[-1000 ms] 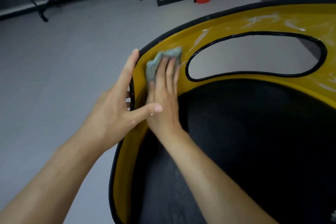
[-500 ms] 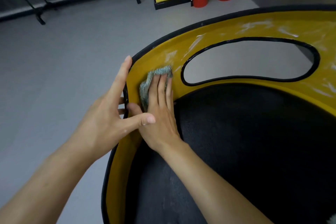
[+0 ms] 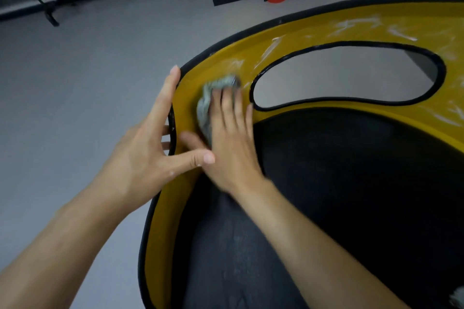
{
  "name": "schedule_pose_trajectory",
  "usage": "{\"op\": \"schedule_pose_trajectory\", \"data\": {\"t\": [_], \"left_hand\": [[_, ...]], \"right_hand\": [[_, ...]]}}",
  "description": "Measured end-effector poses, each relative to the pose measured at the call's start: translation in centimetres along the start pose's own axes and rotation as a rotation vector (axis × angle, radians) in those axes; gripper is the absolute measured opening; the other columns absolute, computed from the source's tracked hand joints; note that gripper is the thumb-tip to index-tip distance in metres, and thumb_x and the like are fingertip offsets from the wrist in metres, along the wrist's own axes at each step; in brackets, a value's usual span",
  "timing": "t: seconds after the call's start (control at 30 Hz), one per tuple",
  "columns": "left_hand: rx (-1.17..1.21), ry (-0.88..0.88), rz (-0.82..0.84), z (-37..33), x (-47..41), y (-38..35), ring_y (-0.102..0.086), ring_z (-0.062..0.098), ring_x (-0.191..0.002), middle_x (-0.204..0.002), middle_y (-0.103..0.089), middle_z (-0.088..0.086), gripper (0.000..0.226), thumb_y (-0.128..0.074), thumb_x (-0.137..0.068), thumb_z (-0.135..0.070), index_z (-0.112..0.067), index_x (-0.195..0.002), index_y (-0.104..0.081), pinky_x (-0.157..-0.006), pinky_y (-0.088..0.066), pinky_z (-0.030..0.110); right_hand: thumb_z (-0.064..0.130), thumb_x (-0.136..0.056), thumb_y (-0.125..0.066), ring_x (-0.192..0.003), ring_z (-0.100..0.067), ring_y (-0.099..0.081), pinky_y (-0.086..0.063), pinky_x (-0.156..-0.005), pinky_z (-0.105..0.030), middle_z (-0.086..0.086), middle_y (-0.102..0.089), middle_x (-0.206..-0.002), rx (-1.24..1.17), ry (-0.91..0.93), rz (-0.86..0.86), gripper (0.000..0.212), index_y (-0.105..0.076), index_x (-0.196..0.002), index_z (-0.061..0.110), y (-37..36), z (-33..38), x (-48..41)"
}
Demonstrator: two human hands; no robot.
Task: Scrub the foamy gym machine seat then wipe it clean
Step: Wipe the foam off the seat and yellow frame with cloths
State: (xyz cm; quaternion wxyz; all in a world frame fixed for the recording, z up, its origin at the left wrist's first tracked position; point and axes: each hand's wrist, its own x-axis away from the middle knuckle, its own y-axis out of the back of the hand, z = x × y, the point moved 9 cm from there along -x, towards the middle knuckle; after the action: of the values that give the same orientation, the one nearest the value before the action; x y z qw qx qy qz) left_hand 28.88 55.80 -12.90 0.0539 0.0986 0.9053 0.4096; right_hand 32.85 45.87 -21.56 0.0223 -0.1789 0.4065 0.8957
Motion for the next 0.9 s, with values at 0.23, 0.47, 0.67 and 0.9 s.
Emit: {"op": "schedule_pose_trajectory", "data": {"t": [0.23,0.47,0.67,0.9], "left_hand": [[-0.015,0.007,-0.015,-0.1,-0.1,-0.1,-0.034,0.020,-0.146,-0.139,-0.009,-0.054,0.117,-0.072,-0.062,-0.072,-0.068,-0.147,0.008,-0.110,-0.044,0.044],[0.001,0.017,-0.022,-0.2,0.0,-0.1,-0.032,0.021,-0.147,-0.150,-0.010,-0.041,0.119,-0.074,-0.059,-0.066,-0.071,-0.145,0.008,-0.111,-0.042,0.047],[-0.043,0.011,-0.023,-0.1,-0.2,-0.1,-0.032,0.012,-0.140,-0.142,-0.002,-0.056,0.118,-0.069,-0.058,-0.083,-0.070,-0.145,0.010,-0.101,-0.044,0.035],[-0.013,0.032,-0.016,-0.2,-0.3,-0.2,-0.034,0.022,-0.146,-0.158,-0.014,-0.028,0.122,-0.074,-0.057,-0.066,-0.069,-0.145,0.010,-0.109,-0.042,0.043]], "right_hand": [[0.078,-0.094,-0.021,-0.155,-0.022,0.018,0.002,-0.125,-0.057,-0.008,0.012,-0.170,0.053,-0.053,-0.064,0.096,0.008,-0.162,0.016,1.7,-1.5,-1.3],[0.084,-0.089,-0.014,-0.154,-0.022,0.021,0.001,-0.123,-0.060,-0.008,0.012,-0.170,0.077,-0.099,0.053,0.102,0.008,-0.162,0.016,-0.4,-2.9,0.2],[0.069,-0.099,-0.016,-0.156,-0.023,0.016,0.006,-0.125,-0.055,-0.008,0.010,-0.170,0.041,-0.043,-0.162,0.086,0.004,-0.162,0.015,4.3,-1.4,-3.0],[0.056,-0.105,-0.018,-0.157,-0.025,0.007,-0.006,-0.124,-0.059,-0.010,-0.007,-0.170,0.149,-0.052,0.018,0.074,-0.010,-0.161,0.009,-1.1,-4.0,1.1]]}}
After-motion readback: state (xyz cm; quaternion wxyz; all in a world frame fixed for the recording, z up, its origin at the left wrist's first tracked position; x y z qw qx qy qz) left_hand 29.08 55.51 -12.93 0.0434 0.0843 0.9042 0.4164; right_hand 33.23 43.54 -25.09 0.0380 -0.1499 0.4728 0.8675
